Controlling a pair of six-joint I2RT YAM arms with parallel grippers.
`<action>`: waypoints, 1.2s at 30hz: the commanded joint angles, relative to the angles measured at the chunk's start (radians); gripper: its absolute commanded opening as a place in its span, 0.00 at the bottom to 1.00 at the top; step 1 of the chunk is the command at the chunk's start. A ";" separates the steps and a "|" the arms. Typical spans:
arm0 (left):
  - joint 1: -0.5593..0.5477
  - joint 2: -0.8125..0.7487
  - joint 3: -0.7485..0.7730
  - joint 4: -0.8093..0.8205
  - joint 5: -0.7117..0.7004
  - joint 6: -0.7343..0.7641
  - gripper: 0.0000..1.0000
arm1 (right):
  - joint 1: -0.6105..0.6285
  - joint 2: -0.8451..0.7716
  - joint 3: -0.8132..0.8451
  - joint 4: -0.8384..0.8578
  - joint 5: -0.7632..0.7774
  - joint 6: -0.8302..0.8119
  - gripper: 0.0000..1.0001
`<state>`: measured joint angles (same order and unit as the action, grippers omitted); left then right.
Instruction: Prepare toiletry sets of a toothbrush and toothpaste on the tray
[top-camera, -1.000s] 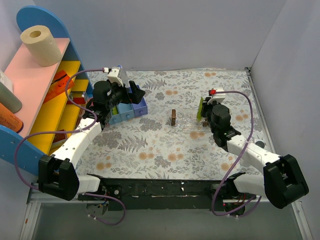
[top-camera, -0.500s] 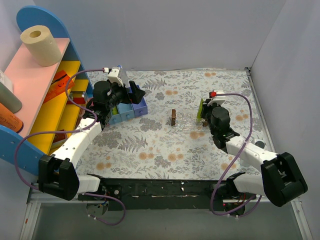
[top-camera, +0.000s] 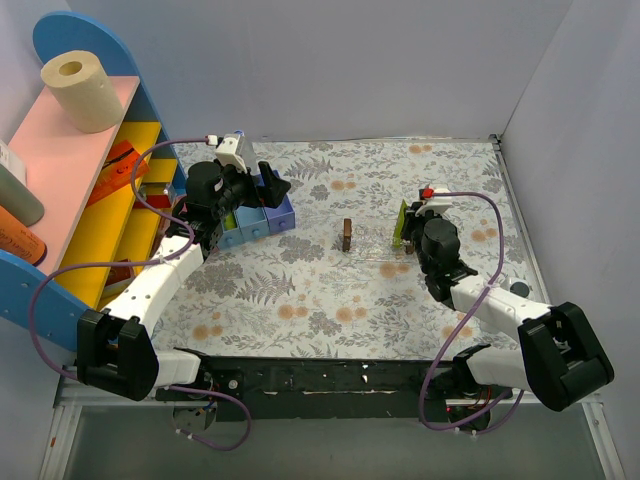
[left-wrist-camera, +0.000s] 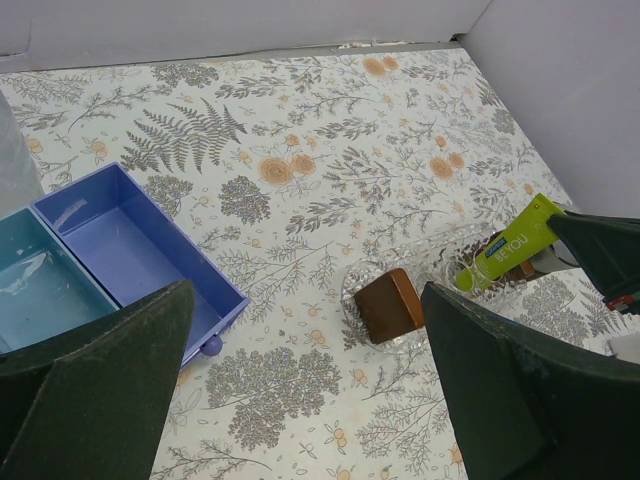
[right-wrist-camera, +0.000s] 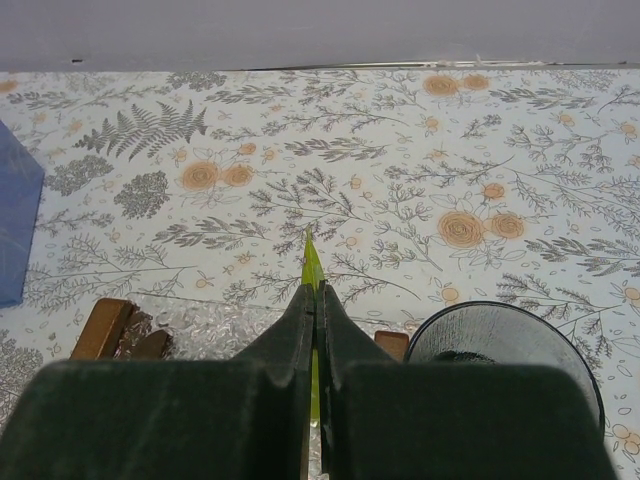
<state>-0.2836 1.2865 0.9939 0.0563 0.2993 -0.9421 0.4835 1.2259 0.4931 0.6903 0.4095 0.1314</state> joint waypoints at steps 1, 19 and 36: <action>-0.002 -0.006 -0.001 0.004 0.009 0.009 0.98 | -0.006 0.006 -0.008 0.092 0.014 0.007 0.01; -0.003 -0.007 0.000 0.002 0.009 0.011 0.98 | -0.005 0.009 0.028 0.029 -0.017 -0.001 0.29; -0.003 -0.004 0.002 -0.001 0.004 0.011 0.98 | -0.005 -0.039 0.048 -0.006 -0.034 -0.026 0.62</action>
<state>-0.2836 1.2869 0.9939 0.0563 0.2996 -0.9421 0.4835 1.2236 0.4946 0.6701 0.3775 0.1200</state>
